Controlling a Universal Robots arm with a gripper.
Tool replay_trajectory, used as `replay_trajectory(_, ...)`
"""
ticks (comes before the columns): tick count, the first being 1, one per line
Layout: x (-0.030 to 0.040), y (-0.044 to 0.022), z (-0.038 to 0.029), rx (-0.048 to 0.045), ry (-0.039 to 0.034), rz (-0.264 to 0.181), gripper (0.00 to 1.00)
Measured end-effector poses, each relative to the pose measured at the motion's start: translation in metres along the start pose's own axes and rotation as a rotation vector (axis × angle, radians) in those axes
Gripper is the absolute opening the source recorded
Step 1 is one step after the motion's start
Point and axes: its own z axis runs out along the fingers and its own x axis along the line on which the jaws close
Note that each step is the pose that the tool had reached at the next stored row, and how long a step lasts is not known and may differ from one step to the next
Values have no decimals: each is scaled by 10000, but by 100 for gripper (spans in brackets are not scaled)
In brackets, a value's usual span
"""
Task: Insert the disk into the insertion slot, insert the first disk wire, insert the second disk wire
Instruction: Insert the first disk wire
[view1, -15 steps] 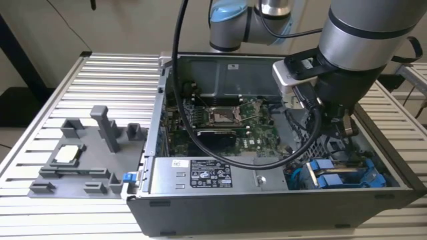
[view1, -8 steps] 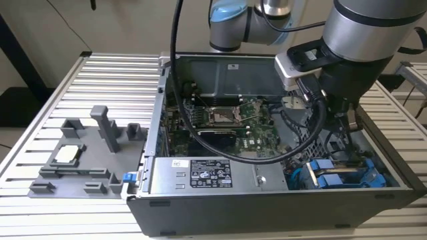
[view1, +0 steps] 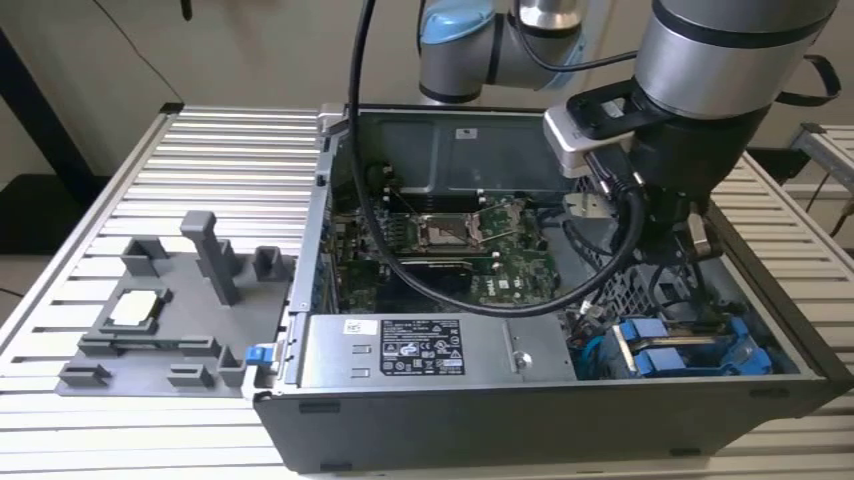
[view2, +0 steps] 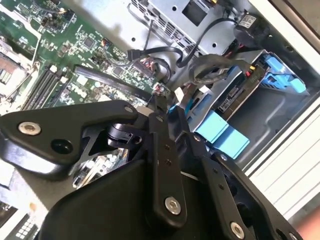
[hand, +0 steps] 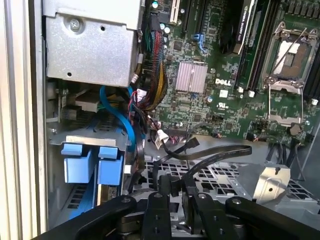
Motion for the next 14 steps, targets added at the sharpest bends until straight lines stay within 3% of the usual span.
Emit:
replay_trajectory(1,-1,1,7,-11,74,-12,25)
replay_trajectory(3,1,4,18,-15,143,12,25)
replay_trajectory(6,0,4,15,-11,172,78,23)
replay_trajectory(7,-1,1,5,-10,177,93,16)
replay_trajectory(14,-2,0,-1,8,232,283,16)
